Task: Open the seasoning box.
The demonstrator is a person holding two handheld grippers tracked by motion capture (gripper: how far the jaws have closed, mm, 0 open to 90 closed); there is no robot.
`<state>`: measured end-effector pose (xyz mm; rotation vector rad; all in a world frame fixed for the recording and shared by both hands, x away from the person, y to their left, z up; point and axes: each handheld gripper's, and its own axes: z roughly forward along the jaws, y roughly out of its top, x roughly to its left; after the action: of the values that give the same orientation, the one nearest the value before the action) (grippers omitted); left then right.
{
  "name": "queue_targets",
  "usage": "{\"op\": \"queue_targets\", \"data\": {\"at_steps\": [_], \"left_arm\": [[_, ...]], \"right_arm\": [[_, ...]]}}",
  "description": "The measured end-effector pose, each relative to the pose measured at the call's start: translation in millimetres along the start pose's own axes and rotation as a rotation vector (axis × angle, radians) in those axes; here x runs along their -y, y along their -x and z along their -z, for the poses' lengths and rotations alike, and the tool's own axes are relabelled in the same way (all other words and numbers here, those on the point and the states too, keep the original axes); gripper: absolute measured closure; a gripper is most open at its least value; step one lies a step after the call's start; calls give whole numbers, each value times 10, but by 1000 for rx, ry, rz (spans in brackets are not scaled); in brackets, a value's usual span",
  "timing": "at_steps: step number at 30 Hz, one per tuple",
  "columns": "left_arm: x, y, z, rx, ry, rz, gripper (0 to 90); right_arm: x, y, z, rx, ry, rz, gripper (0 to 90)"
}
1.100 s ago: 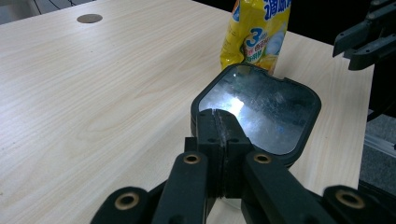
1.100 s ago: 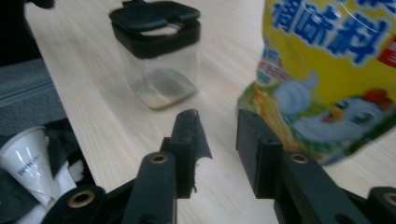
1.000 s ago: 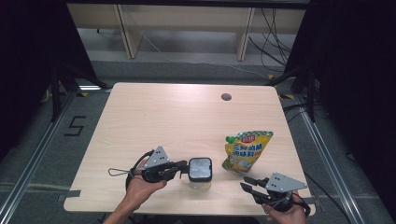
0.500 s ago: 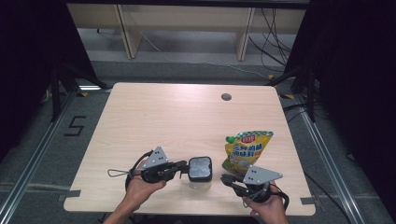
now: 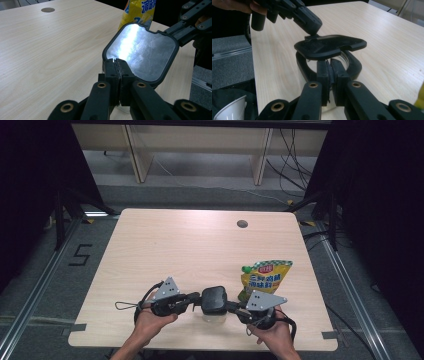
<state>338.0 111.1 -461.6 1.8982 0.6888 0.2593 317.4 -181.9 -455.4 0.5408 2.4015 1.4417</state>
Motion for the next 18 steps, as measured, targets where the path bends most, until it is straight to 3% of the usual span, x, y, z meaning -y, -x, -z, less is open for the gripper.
{"op": "queue_targets", "data": {"at_steps": [4,5,8,10,11,13,18], "left_arm": [[-17,-80,92,48,8,11,719],[-11,-110,126,49,2,-23,692],[69,-147,184,42,-1,-19,621],[135,-165,177,49,-10,-36,559],[168,-179,164,57,-17,-65,533],[242,-207,124,80,-28,-108,508],[340,-262,30,89,-47,-124,489]], "right_arm": [[-42,5,-18,-5,3,15,865],[-49,7,-22,-4,6,15,865],[-66,8,-33,-8,10,11,865],[-78,9,-44,-8,13,11,865],[-86,4,-42,-4,15,5,864],[-103,1,-55,-9,25,11,864],[-149,-13,-66,-6,24,23,863]]}}
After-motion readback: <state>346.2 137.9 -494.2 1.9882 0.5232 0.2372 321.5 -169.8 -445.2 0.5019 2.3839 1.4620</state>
